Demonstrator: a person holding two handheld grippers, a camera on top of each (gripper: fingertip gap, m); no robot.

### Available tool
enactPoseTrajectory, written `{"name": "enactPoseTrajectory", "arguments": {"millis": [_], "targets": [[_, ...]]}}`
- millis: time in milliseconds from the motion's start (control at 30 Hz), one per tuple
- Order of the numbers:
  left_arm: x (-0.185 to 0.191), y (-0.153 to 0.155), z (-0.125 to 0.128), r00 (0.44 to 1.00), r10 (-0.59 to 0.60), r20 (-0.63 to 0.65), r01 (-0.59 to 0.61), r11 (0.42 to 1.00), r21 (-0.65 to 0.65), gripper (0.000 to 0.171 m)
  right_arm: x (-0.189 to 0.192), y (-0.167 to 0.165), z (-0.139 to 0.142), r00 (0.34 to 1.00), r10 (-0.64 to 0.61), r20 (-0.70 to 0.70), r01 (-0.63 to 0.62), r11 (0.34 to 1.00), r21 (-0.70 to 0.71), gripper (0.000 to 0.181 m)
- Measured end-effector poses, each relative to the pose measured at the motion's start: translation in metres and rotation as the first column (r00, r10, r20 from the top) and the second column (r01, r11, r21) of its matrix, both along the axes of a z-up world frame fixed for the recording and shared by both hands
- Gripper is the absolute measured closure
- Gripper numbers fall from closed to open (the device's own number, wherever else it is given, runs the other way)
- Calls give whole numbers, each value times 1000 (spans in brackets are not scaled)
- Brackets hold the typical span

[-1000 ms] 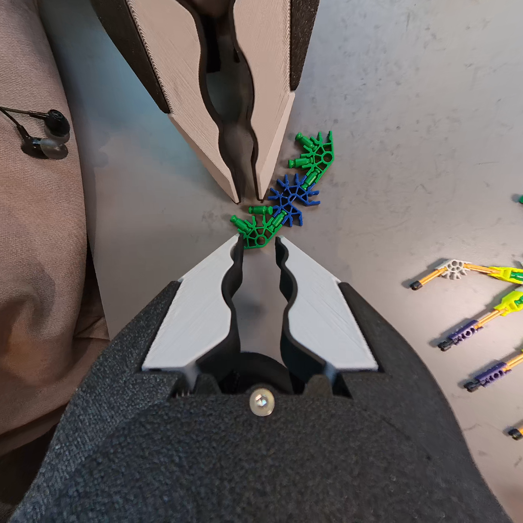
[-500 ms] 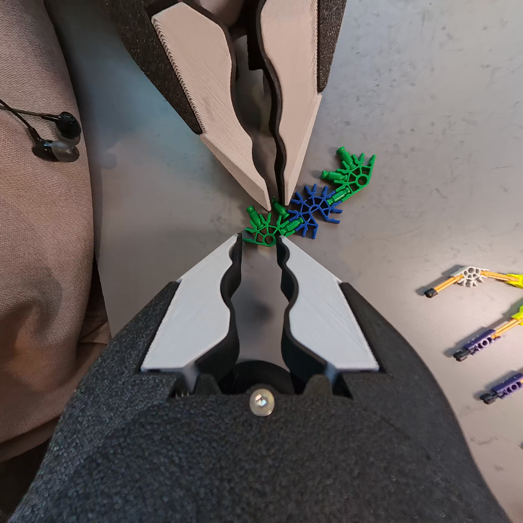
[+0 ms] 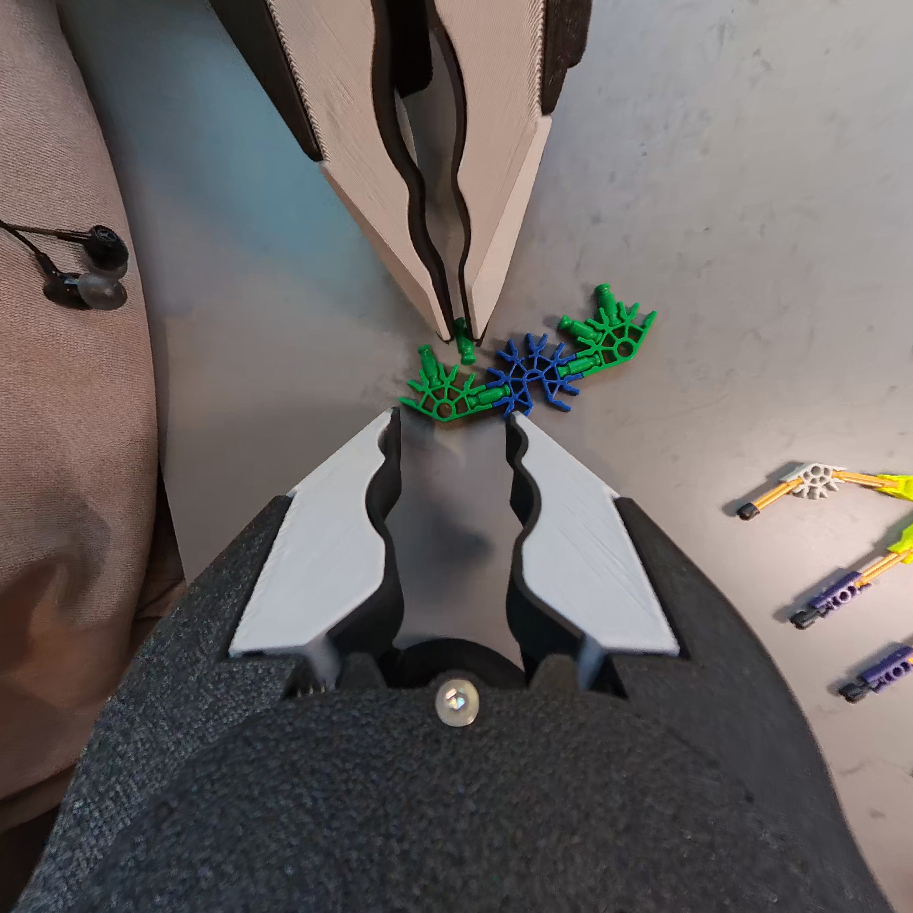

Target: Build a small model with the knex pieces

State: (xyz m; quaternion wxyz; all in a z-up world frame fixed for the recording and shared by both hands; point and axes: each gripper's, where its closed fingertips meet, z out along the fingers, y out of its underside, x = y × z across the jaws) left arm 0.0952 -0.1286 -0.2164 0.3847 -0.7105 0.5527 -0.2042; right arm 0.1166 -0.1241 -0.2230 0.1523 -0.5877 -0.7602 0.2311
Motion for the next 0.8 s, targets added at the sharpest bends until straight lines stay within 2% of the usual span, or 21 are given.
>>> {"name": "enactPoseTrajectory", "arguments": {"millis": [300,800], "targets": [[2,0,0,995,-93,-18,93,996,-13,166,-9,0,-1,997,80,-2,-80,997,14,137],[0,-2,-8,974,-199,-107,200,980,2,166,-7,-3,-1,992,128,-22,-127,992,20,137]]}}
